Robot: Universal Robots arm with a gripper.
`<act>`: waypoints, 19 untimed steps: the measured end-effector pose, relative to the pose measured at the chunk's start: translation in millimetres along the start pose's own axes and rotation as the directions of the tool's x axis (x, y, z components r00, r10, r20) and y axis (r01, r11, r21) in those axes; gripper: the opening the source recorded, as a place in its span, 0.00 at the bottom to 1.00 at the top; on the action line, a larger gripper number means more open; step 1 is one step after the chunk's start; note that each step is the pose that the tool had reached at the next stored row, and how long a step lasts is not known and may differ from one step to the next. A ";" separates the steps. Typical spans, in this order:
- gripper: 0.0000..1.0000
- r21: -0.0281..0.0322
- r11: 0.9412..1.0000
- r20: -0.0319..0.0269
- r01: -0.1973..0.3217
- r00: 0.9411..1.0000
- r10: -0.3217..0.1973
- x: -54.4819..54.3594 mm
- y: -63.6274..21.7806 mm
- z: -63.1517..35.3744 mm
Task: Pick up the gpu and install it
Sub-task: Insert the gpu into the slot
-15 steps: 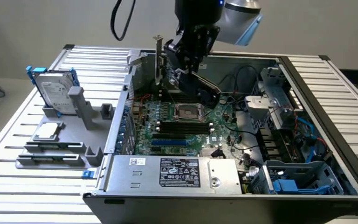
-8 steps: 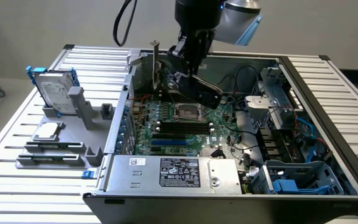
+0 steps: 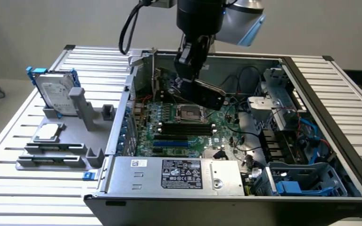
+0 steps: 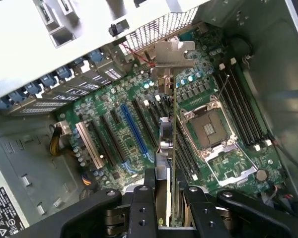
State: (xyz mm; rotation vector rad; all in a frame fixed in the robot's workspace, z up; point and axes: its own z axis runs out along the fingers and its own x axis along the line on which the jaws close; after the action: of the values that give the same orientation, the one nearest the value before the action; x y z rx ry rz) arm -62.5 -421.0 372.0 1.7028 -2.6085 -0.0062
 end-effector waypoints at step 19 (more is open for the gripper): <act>0.26 0.001 0.957 0.002 0.292 0.957 -0.292 3.3 -2.1 26.5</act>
State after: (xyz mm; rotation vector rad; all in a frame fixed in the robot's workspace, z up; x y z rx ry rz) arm -62.6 -425.1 345.4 2.0709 -2.3315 -0.0131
